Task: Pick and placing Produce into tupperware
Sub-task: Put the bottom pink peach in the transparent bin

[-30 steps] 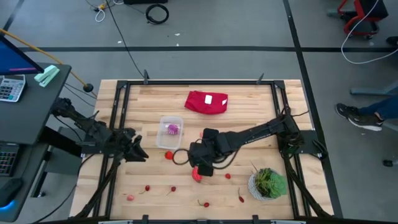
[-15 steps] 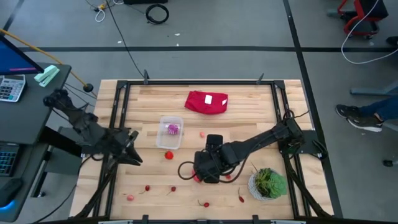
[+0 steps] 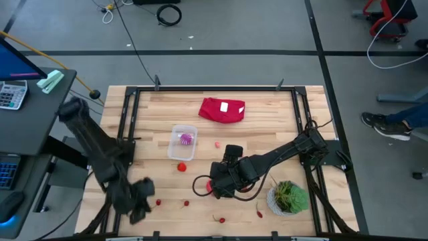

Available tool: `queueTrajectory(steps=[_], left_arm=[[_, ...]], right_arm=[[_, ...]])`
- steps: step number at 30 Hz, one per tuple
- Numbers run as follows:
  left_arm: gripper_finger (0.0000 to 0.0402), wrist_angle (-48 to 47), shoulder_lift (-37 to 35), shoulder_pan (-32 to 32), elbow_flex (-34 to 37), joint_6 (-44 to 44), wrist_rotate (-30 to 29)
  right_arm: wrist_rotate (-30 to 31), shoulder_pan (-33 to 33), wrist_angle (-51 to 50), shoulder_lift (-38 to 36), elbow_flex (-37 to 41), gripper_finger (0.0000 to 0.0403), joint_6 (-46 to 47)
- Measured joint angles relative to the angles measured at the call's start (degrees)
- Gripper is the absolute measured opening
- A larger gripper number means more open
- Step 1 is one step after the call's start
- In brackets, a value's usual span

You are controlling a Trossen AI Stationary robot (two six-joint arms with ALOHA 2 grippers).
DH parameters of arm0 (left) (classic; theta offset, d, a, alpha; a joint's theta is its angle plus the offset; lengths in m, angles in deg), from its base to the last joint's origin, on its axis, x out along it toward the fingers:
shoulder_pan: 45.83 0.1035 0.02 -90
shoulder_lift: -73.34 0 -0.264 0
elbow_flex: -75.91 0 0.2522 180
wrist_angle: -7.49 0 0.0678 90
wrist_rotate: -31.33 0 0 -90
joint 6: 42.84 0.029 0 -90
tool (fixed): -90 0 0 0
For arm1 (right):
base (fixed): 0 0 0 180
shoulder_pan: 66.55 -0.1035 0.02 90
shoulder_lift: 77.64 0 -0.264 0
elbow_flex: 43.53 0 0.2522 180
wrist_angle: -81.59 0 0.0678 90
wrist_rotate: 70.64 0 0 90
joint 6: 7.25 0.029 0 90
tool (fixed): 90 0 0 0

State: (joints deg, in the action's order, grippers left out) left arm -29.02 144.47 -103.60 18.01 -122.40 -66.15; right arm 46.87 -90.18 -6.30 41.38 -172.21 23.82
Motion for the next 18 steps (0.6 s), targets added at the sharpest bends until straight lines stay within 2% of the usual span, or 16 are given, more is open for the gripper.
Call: queueTrajectory(steps=[3, 7, 13, 18], left_arm=[[0.0020, 1.2, 6.5, -3.5, 0.0, -6.2, 2.5], [0.0019, -1.6, 11.8, -5.8, 0.1, -8.4, 5.1], [0.0005, -9.0, 12.5, -6.8, -3.5, -8.7, 4.8], [0.0014, -14.3, 12.5, -6.8, -5.9, -9.9, 4.6]], right_arm=[[0.1, 0.7, 0.0, 0.0, 0.0, 0.0274, 0.6], [0.1, 1.9, 0.1, 0.0, 0.0, 0.0274, 1.5], [0.1, 3.0, 0.1, 0.0, 0.0, 0.0274, 1.7], [0.1, 3.3, 0.1, 0.0, 0.0, 0.0274, 1.4]])
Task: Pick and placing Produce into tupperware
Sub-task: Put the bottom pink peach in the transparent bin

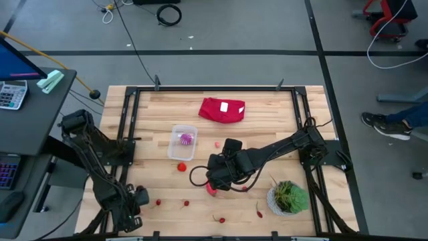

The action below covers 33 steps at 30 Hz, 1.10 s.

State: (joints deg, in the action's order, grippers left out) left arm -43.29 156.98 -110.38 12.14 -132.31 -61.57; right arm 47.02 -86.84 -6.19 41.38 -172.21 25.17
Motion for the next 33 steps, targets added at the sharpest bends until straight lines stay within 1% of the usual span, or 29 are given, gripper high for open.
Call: queueTrajectory(steps=[3, 10, 13, 19, 23, 25, 29, 33], left_arm=[[0.0018, -0.5, 0.0, 0.2, 0.0, -1.1, -0.1], [0.0006, -0.6, 0.0, -0.4, 0.0, -4.4, 0.0], [0.0012, -0.5, 0.0, -0.6, 0.0, -4.5, 0.0], [0.0040, -1.0, 0.0, -1.6, 0.2, -3.2, -0.1], [0.0053, -0.5, 0.6, -3.0, 1.2, -9.2, 0.1], [0.0063, 0.9, 0.7, -3.5, 1.8, -10.6, 0.0], [0.0097, 1.9, 0.7, -3.9, 3.1, -13.2, -0.5], [0.0141, 2.2, 0.7, -3.5, 3.2, -13.0, -1.7]], right_arm=[[0.0, 0.0, 0.0, 0.0, 0.0, 0.0274, -1.0], [0.0, 0.0, 0.0, 0.0, 0.0, 0.0274, -1.5], [0.0, 0.0, 0.0, 0.0, 0.0, 0.0274, -1.5], [0.0, 0.0, 0.0, 0.0, 0.0, 0.0274, -1.6], [0.0, 0.0, 0.0, 0.0, 0.0, 0.0274, -2.9], [0.0, 0.0, 0.0, 0.0, 0.0, 0.0274, -2.9], [0.0, 0.0, 0.2, 0.0, 0.0, 0.0274, -2.9], [0.0, 0.0, 0.4, 0.0, 0.0, 0.0274, -3.0]])
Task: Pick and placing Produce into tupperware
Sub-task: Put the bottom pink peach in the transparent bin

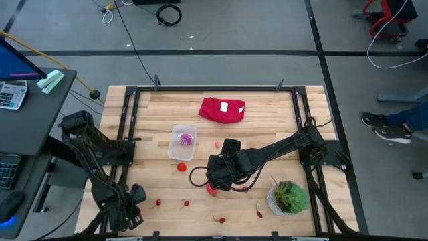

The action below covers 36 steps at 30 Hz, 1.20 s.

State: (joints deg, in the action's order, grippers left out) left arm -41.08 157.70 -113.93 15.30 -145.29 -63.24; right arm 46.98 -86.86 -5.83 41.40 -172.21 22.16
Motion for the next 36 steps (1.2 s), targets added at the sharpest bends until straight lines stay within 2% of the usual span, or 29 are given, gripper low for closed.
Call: queueTrajectory(steps=[8, 13, 17, 27, 36], left_arm=[[0.0201, 1.1, 2.6, 0.0, 0.0, -1.6, -2.0], [0.0212, 6.7, 7.3, 0.0, 0.0, -1.4, -1.7], [0.0211, 7.6, 8.7, 0.0, -0.1, -0.1, -1.8], [0.0177, 5.9, 8.7, 0.0, -0.2, 0.0, -1.5], [0.0092, 4.8, 8.8, 0.5, -0.1, 0.2, 0.1]], right_arm=[[0.0, 0.0, 0.0, 0.0, 0.0, 0.0274, 0.0], [0.0, 0.0, 0.0, 0.0, 0.0, 0.0274, 0.0], [0.0, 0.0, 0.0, 0.0, 0.0, 0.0274, 0.0], [0.0, 0.0, 0.1, 0.0, 0.0, 0.0274, 0.0], [0.0, 0.0, 0.9, 0.0, 0.0, 0.0274, 0.0]])
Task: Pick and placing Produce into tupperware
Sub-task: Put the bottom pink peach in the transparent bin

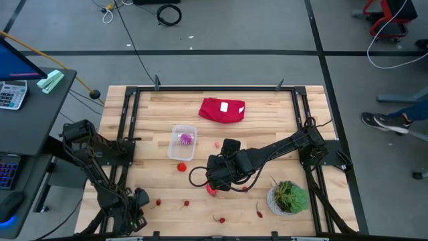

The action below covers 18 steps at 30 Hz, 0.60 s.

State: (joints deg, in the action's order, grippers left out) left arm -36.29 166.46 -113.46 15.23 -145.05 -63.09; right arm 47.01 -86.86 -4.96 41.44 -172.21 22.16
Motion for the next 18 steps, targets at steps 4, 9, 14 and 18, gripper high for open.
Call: queueTrajectory(steps=[4, 9, 14, 18], left_arm=[[0.0057, -0.5, 0.0, 1.1, 0.0, 0.1, 0.6], [0.0043, -1.0, 0.4, 4.0, -2.1, 7.3, 0.0], [0.0055, -7.5, 0.4, 9.6, -8.2, 20.9, -5.6], [0.0056, -18.8, 0.4, 16.1, -13.7, 31.3, -10.4]], right_arm=[[0.0, 0.0, 0.0, 0.0, 0.0, 0.0274, -1.0], [0.0, 0.0, 0.0, 0.0, 0.0, 0.0274, -5.3], [0.0, 0.1, -1.3, 0.0, 0.0, 0.0274, -5.6], [0.0, 0.1, -5.8, 0.0, 0.0, 0.0274, -5.1]])
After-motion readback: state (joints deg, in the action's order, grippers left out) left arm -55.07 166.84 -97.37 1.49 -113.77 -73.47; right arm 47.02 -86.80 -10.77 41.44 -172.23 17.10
